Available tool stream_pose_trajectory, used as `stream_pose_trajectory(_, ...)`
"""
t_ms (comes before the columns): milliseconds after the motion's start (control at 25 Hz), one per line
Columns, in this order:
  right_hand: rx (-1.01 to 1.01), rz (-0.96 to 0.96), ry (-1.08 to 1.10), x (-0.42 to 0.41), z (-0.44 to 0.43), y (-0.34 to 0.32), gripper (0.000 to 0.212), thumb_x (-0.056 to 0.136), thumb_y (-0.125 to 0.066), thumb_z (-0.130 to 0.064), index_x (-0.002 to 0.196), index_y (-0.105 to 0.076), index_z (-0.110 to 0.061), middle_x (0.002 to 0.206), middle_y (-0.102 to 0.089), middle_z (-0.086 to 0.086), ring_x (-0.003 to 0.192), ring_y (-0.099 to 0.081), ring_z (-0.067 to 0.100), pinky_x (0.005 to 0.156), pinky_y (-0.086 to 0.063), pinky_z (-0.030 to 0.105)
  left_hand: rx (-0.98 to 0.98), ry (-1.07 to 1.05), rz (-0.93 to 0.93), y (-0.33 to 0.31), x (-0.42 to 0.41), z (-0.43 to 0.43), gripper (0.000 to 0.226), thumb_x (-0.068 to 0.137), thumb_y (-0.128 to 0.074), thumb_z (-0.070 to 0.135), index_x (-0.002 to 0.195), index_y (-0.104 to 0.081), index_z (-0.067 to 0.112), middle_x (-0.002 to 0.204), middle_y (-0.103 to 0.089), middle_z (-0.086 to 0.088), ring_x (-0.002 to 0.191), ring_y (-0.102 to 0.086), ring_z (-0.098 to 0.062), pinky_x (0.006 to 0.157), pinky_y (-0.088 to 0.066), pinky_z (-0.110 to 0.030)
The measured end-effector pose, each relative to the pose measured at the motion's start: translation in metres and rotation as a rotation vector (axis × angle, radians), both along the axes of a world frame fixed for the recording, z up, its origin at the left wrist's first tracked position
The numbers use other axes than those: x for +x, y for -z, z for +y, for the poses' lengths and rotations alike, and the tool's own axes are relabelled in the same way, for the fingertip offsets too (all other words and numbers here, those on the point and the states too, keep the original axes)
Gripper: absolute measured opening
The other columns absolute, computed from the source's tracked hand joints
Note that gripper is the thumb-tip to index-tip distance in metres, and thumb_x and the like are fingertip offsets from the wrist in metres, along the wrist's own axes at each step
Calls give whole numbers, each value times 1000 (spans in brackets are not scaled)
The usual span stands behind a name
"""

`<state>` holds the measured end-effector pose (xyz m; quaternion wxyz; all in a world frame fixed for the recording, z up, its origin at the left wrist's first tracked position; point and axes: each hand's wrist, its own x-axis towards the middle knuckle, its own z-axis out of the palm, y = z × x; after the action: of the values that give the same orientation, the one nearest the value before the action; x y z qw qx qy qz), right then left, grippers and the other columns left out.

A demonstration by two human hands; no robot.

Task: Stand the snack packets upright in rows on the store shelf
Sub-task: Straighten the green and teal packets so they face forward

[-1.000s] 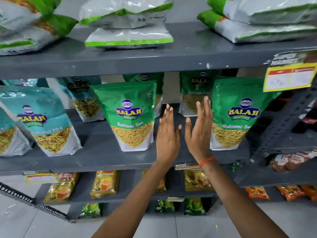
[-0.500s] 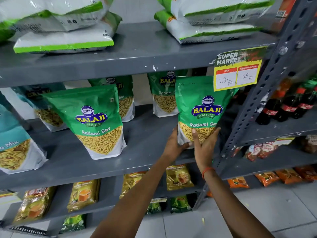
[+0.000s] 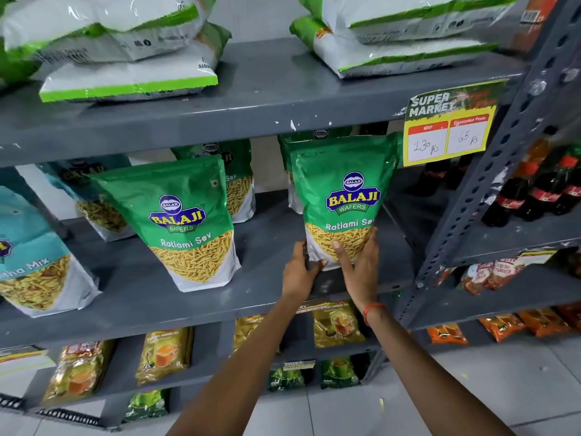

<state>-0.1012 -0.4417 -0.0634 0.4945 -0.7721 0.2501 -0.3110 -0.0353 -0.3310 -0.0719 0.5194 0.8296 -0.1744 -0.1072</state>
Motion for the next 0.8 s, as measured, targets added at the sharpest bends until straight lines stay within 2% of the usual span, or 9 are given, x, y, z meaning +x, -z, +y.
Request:
stream_pose_trajectory(160, -46, -12, -11, -6, -7, 4, 104, 73, -43, -77, 149, -5, -16, 156, -21, 12, 142, -26, 24, 113, -27, 33, 10, -15, -35, 1, -6, -3, 51, 84, -65, 25, 127, -38, 22, 127, -63, -6, 112, -61, -27, 92, -52, -45)
stream_pose_trajectory(400, -58, -1, 8, -7, -8, 6, 101, 75, -45, -74, 148, -7, -16, 154, -24, 14, 141, -28, 26, 114, -33, 47, 44, -4, -27, -3, -6, -3, 53, 84, -65, 29, 128, -37, 22, 127, -62, -7, 112, -61, -27, 92, -52, -44)
stream_pose_trajectory(600, -41, -26, -11, -9, -8, 1, 106, 72, -47, -75, 148, -11, -10, 153, -26, 16, 141, -28, 28, 115, -31, 46, 64, 7, -21, -6, -7, -5, 54, 87, -62, 29, 131, -34, 19, 129, -61, -9, 114, -59, -29, 93, -51, -44)
stream_pose_trajectory(720, -98, -71, 71, -12, 2, -7, 105, 73, -43, -76, 148, -13, -9, 156, -19, 17, 144, -18, 28, 115, -20, 34, 13, 23, -63, -13, -15, -5, 69, 88, -58, 34, 144, -21, 18, 147, -44, -6, 129, -48, -26, 101, -46, -44)
stream_pose_trajectory(800, -233, -183, 101, -7, 17, -23, 82, 87, -42, -59, 147, -16, -9, 156, -17, 18, 145, -15, 27, 118, -22, 41, -18, -32, -217, -25, -19, -1, 72, 92, -52, 35, 149, -11, 21, 158, -22, 1, 140, -32, -18, 109, -39, -36)
